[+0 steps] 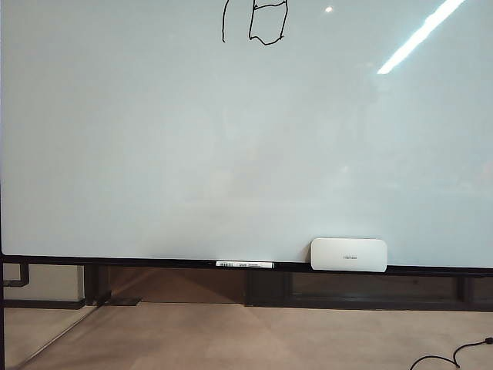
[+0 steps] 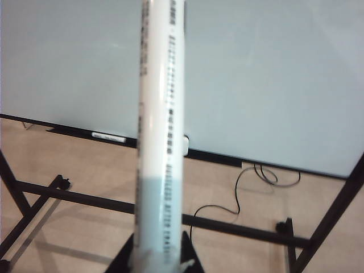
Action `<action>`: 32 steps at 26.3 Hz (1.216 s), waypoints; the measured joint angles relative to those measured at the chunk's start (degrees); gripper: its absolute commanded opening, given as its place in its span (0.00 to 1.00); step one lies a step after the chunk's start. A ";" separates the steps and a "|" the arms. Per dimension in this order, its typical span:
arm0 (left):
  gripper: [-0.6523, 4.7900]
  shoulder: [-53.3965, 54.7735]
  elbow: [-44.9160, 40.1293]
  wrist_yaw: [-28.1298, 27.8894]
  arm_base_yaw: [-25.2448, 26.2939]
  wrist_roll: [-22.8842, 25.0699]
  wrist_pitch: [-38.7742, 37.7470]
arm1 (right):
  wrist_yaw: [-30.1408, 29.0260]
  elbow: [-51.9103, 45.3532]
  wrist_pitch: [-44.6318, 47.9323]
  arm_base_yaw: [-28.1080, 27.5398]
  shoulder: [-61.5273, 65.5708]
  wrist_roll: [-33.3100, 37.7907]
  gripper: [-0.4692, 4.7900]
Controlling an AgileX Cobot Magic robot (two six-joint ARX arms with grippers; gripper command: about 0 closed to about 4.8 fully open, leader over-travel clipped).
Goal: Reach to the right to find the marker pen, pick it up, and write the number 18 on the whiteboard.
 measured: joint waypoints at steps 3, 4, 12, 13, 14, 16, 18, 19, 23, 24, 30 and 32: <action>0.11 -0.52 -3.80 0.07 -0.09 -0.72 1.62 | -0.96 -5.84 4.48 -0.33 -3.30 1.07 0.08; 0.11 -1.25 -5.77 0.09 -0.11 -1.57 3.15 | -1.79 -8.48 7.67 -0.11 -4.44 1.27 0.08; 0.11 -6.36 -21.20 0.28 -0.07 -6.91 17.35 | -5.51 -26.14 21.49 -0.26 -6.60 3.04 0.08; 0.11 -6.27 -22.71 0.31 -0.04 -7.28 18.71 | -6.51 -28.37 24.22 -0.26 -6.62 3.39 0.08; 0.11 -6.19 -24.06 0.31 -0.07 -7.80 20.24 | -7.02 -30.36 26.71 -0.24 -6.60 3.85 0.08; 0.11 -6.23 -28.50 0.37 -0.07 -9.57 25.40 | -8.00 -34.64 31.50 -0.20 -6.60 5.31 0.08; 0.11 -6.08 -31.98 0.28 -0.09 -10.93 28.41 | -9.40 -38.77 36.94 -0.20 -6.58 7.06 0.08; 0.11 -6.05 -33.88 0.31 -0.11 -12.04 29.86 | -10.25 -41.20 40.44 -0.20 -6.58 8.13 0.08; 0.11 -6.12 -38.91 0.26 -0.09 -15.45 35.60 | -11.61 -48.61 49.31 -0.17 -6.56 9.27 0.08; 0.11 -6.21 -40.17 0.22 -0.09 -15.61 37.51 | -11.63 -50.01 51.04 -0.17 -6.58 9.35 0.08; 0.11 -6.10 -48.46 -1.18 -0.09 -16.52 45.37 | -11.61 -58.64 57.81 -0.17 -6.58 14.82 0.08; 0.11 -6.12 -49.81 -1.18 -0.09 -16.68 46.64 | -11.43 -59.87 58.45 -0.17 -6.58 16.28 0.08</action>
